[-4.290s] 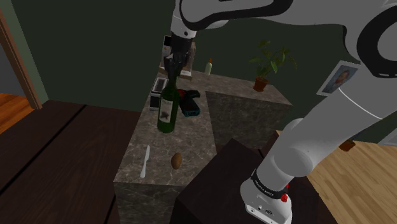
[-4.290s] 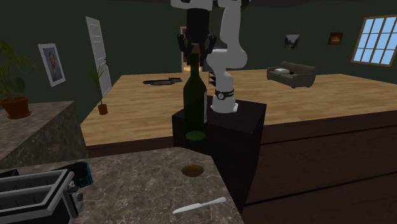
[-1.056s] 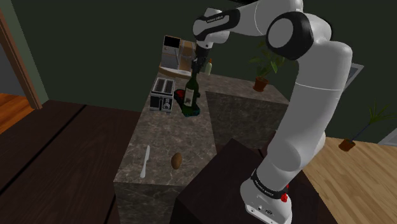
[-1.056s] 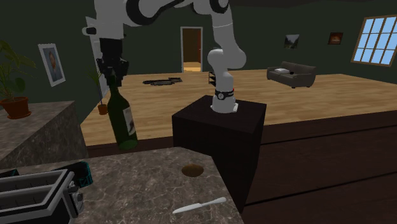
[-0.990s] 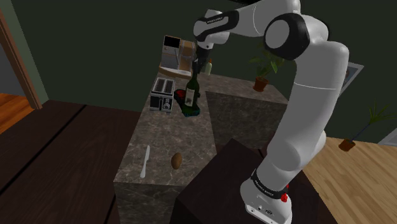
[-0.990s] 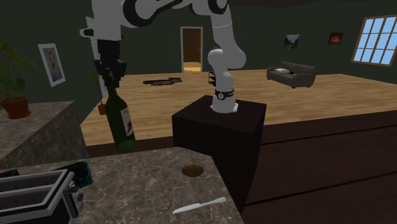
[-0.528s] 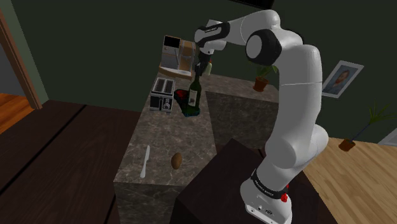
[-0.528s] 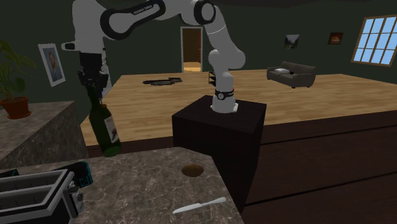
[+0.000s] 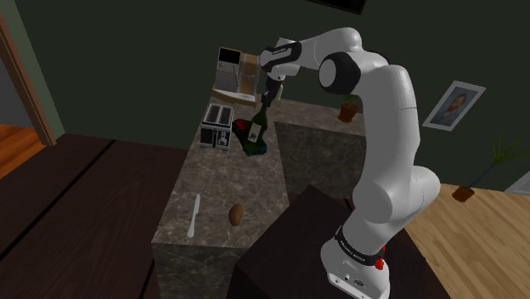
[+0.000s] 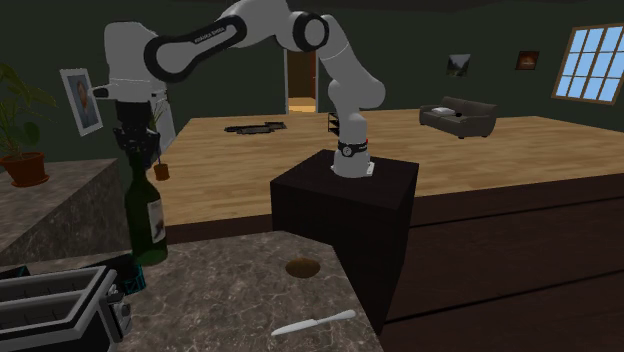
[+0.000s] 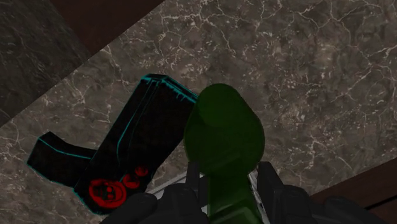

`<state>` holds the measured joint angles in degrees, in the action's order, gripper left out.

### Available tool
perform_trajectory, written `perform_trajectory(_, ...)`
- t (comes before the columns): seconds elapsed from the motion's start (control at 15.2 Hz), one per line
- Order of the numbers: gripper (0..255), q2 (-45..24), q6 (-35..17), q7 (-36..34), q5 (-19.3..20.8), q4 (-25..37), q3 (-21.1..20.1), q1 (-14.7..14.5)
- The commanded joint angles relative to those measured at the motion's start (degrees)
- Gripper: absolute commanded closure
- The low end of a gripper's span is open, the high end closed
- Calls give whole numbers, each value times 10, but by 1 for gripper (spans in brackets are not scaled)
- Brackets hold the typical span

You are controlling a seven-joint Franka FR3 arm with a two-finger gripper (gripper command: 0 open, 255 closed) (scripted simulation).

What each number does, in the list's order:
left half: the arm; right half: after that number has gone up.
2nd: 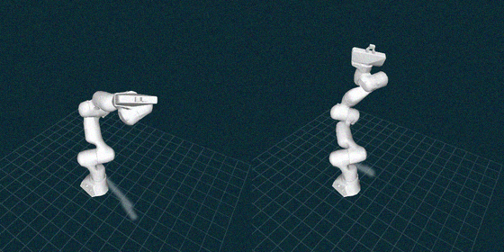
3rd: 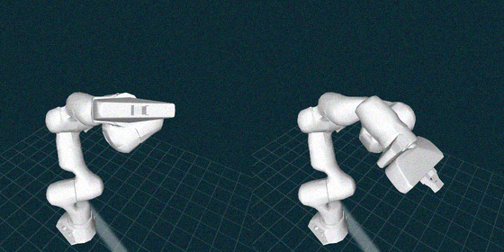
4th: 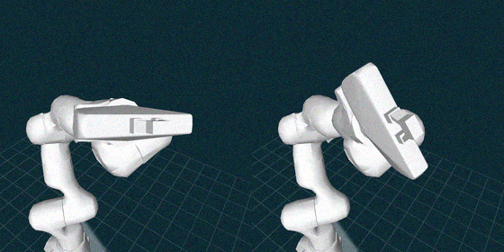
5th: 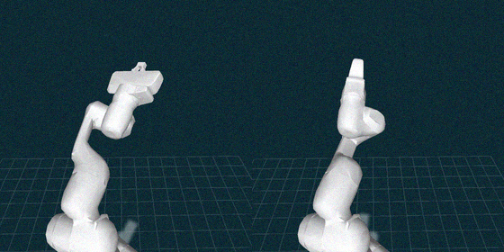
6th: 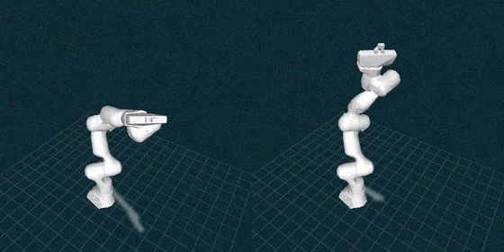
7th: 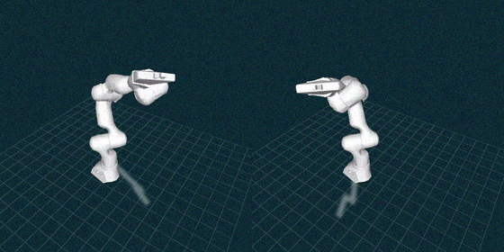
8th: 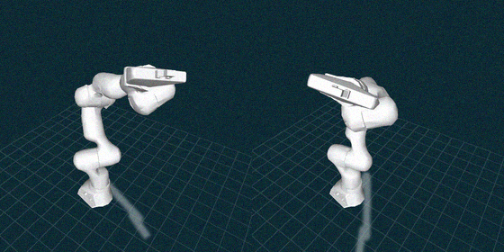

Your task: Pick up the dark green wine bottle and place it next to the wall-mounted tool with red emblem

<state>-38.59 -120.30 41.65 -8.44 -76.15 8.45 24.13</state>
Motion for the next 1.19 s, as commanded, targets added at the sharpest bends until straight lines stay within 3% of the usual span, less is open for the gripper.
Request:
perform_trajectory(0.0,255,-4,-14,1,-1,-9,-1,-1)
perform_trajectory(1.12,255,-64,-103,10,-12,-38,-9,3)
